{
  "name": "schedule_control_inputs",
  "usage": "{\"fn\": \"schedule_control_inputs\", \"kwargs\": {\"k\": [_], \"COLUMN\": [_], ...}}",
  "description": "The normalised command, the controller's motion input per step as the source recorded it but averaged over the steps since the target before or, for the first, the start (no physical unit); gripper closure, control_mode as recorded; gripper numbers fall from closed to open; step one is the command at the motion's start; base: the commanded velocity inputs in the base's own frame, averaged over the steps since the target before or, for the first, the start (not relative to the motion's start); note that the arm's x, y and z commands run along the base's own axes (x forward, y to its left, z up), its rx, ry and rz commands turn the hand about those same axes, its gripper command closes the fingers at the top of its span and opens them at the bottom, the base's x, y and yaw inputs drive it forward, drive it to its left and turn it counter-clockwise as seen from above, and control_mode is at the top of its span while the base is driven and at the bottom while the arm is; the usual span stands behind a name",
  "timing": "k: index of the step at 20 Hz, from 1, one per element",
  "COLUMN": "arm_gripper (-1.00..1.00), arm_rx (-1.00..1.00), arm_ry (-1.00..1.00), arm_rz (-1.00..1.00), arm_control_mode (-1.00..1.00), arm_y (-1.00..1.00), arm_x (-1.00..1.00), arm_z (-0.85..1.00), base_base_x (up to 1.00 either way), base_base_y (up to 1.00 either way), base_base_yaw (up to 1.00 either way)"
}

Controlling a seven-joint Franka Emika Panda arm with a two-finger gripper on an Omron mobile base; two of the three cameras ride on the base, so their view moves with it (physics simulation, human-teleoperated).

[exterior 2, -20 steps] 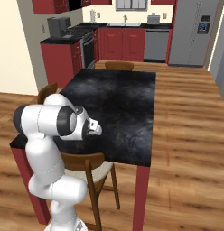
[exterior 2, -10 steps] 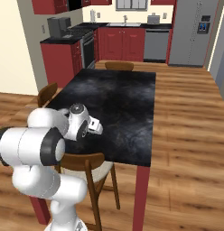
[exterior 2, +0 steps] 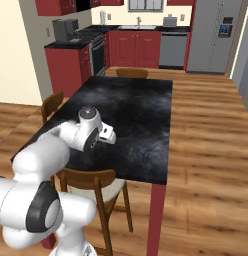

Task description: Stack the yogurt containers by placing the smaller containers on top of the larger containers.

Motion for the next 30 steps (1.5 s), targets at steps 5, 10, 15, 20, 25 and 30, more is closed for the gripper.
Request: {"fn": "schedule_control_inputs", "kwargs": {"k": [5,10,15,20,25,30], "arm_gripper": [1.0,1.0,1.0,1.0,1.0,1.0], "arm_rx": [0.0,0.0,0.0,0.0,0.0,0.0], "arm_ry": [0.08,0.08,0.08,0.1,0.12,0.08], "arm_rz": [0.0,0.0,0.0,0.0,0.0,0.0], "arm_control_mode": [-1.0,-1.0,-1.0,-1.0,-1.0,-1.0], "arm_y": [0.1,0.24,0.23,0.37,0.51,0.45], "arm_x": [-0.01,0.0,0.0,0.0,0.0,0.03], "arm_z": [0.72,0.59,0.36,0.06,0.0,0.0], "base_base_x": [0.0,0.0,0.0,0.0,0.0,0.0], "base_base_y": [0.0,0.0,0.0,0.0,0.0,0.0], "base_base_yaw": [0.0,0.0,0.0,0.0,0.0,0.0]}}
